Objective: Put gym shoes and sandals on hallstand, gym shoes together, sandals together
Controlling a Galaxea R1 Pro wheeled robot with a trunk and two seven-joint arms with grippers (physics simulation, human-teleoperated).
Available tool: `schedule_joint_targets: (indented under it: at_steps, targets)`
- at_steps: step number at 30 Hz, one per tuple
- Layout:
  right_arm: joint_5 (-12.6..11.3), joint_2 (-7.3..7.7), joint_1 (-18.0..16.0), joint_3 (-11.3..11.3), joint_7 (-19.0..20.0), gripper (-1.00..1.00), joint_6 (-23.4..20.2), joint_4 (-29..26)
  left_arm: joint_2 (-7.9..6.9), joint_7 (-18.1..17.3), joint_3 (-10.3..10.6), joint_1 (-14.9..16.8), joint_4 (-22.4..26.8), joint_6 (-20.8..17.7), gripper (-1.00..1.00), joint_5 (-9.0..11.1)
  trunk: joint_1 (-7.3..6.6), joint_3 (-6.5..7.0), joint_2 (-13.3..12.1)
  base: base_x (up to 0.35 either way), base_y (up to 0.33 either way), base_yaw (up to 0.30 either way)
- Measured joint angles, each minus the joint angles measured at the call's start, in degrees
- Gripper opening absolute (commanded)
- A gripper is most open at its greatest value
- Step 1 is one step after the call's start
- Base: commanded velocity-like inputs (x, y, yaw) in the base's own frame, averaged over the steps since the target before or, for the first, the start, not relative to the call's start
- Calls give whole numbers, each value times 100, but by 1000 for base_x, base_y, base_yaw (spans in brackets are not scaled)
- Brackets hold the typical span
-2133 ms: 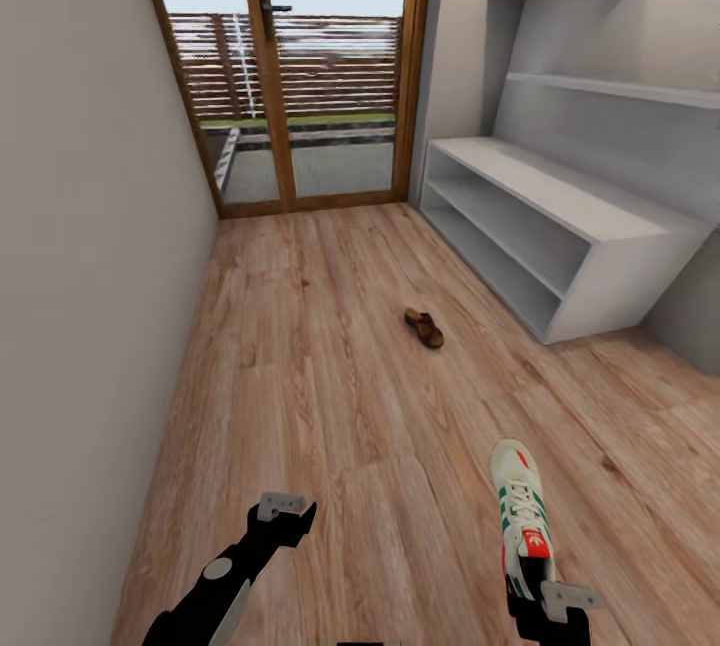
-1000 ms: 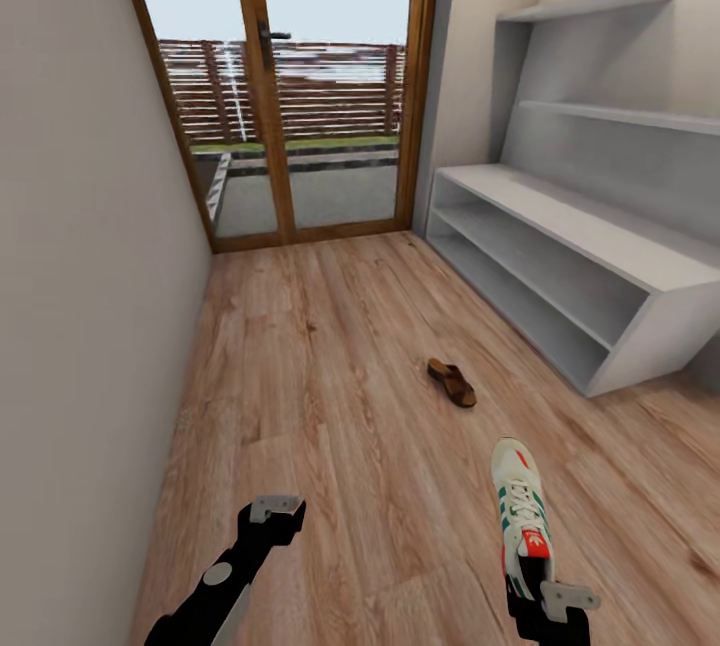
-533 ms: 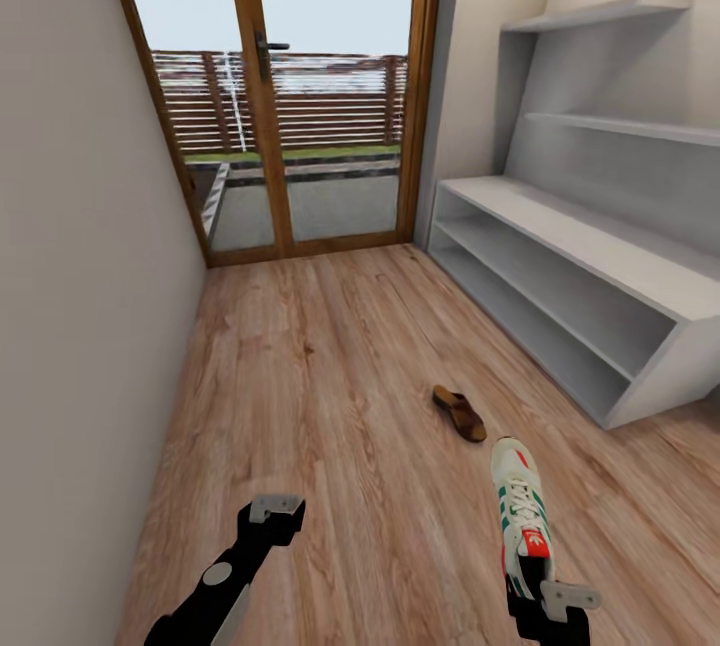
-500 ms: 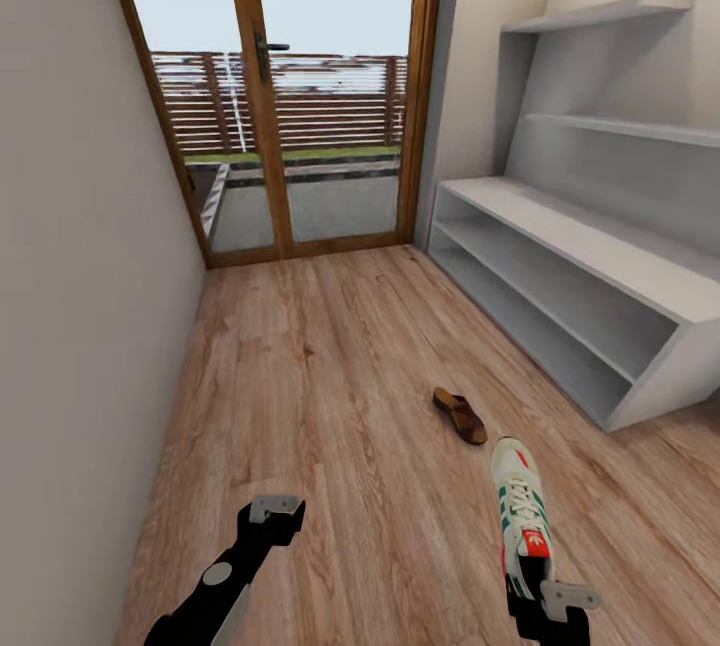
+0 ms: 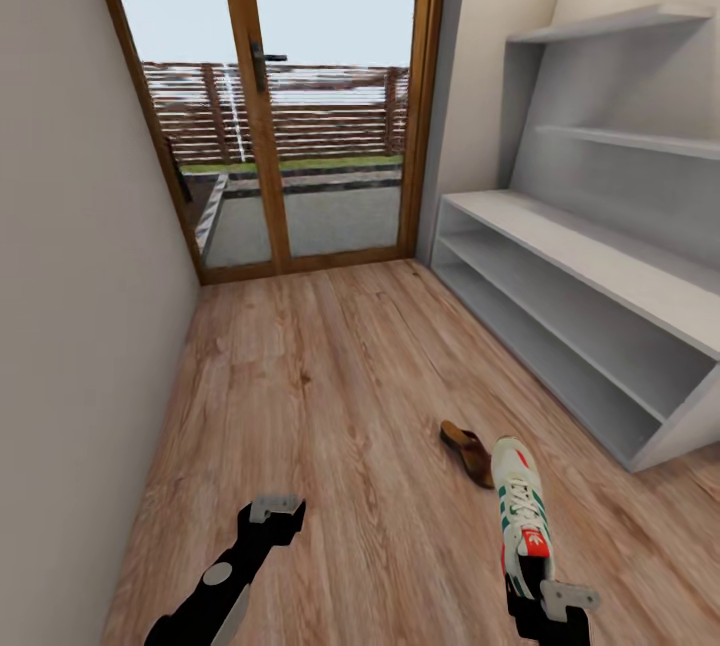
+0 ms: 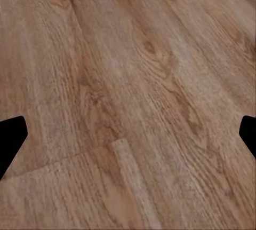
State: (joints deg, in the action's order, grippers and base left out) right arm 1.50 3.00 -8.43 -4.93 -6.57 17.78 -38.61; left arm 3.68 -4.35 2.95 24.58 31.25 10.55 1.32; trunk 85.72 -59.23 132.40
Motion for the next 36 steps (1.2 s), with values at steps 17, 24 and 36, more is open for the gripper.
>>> schedule_joint_targets:
  at_steps: [17, 24, 36]
  targets:
    - [0, -1, 2, 1, -7, -100, -7, 1, 2, -1, -1, 0, 1, 2, 100, 3, 0, 152, 0, 331, 119, 0]
    - [0, -1, 2, 1, -6, -100, -7, -7, 2, -1, -1, 0, 1, 1, 100, 3, 0, 215, 0, 311, 155, 0]
    - [0, -1, 1, 1, -9, -100, -7, -17, 2, 0, 0, 0, 0, 2, 100, 3, 0, 322, 0, 312, 148, 0]
